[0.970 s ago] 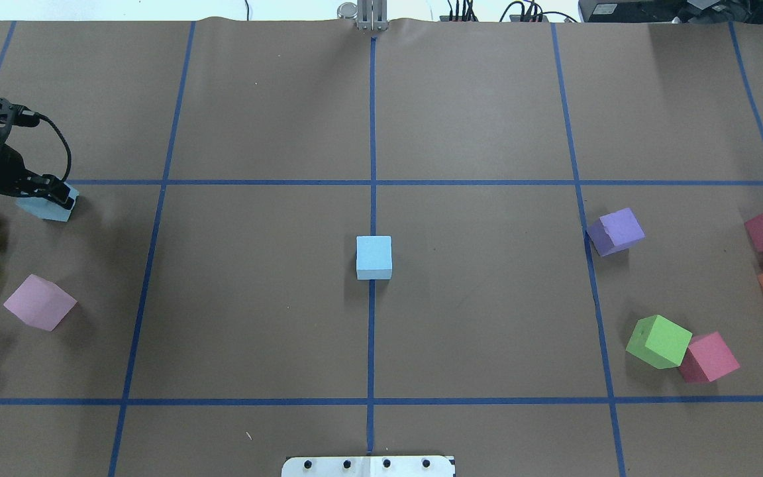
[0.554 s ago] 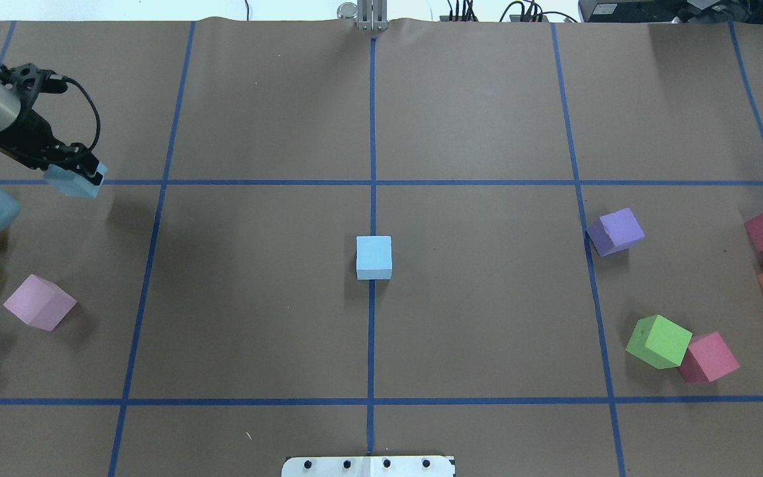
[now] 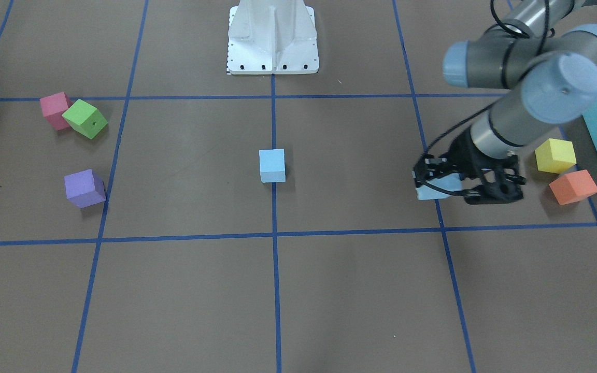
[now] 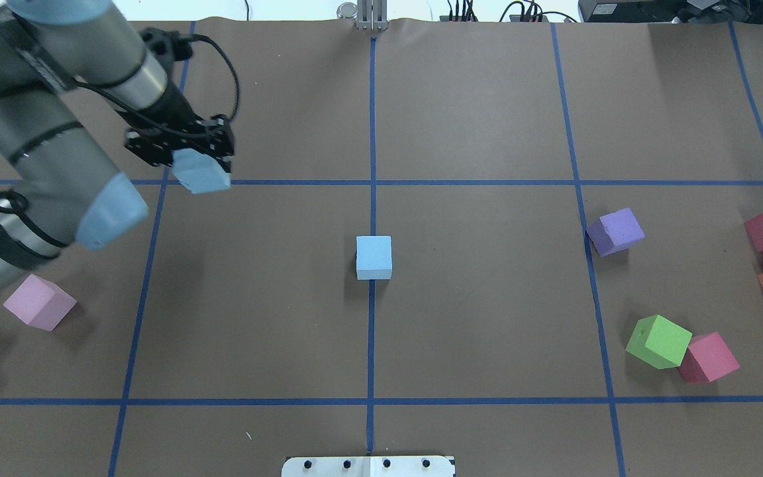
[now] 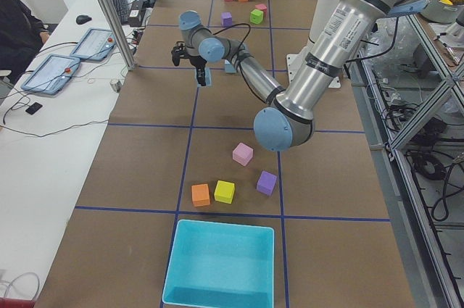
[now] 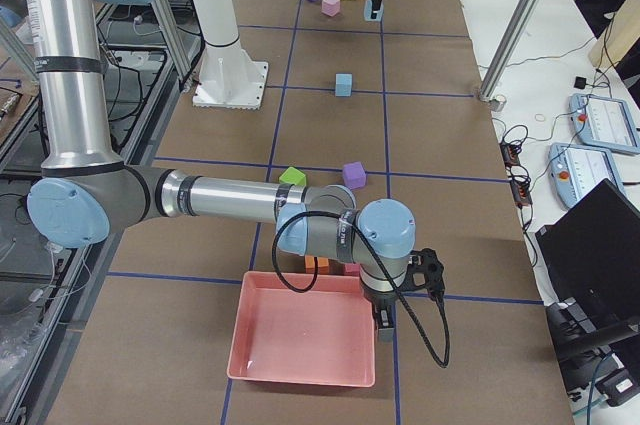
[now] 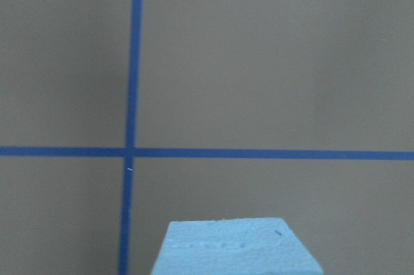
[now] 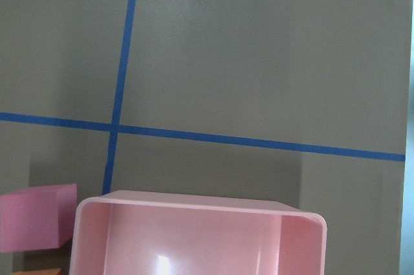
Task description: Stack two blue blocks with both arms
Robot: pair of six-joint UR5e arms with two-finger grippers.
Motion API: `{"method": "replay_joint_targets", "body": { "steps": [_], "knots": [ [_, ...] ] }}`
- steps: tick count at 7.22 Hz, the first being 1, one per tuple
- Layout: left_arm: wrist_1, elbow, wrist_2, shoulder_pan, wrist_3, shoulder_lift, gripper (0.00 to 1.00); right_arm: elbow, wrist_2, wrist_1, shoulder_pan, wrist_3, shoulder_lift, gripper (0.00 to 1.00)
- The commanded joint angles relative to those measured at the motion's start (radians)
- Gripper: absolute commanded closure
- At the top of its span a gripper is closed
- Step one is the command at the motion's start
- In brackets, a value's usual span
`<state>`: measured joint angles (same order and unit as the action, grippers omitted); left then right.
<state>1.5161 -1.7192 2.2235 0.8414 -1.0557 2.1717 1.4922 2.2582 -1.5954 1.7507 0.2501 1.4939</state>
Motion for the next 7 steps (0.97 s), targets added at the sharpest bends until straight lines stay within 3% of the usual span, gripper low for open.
{"method": "replay_joint_targets", "body": {
  "steps": [1,4,7],
  "knots": [
    [-0.017,0.012,-0.119,-0.168,-0.177,0.109,0.32,-0.006,-0.003,0.000,-0.004,-0.002,-0.012,0.00],
    [-0.008,0.233,-0.197,-0.249,-0.213,0.314,0.32,-0.006,-0.002,-0.001,-0.004,-0.002,-0.014,0.00],
    [0.007,0.298,-0.217,-0.297,-0.202,0.358,0.32,-0.007,0.000,0.000,-0.004,-0.002,-0.014,0.00]
  ]
}}
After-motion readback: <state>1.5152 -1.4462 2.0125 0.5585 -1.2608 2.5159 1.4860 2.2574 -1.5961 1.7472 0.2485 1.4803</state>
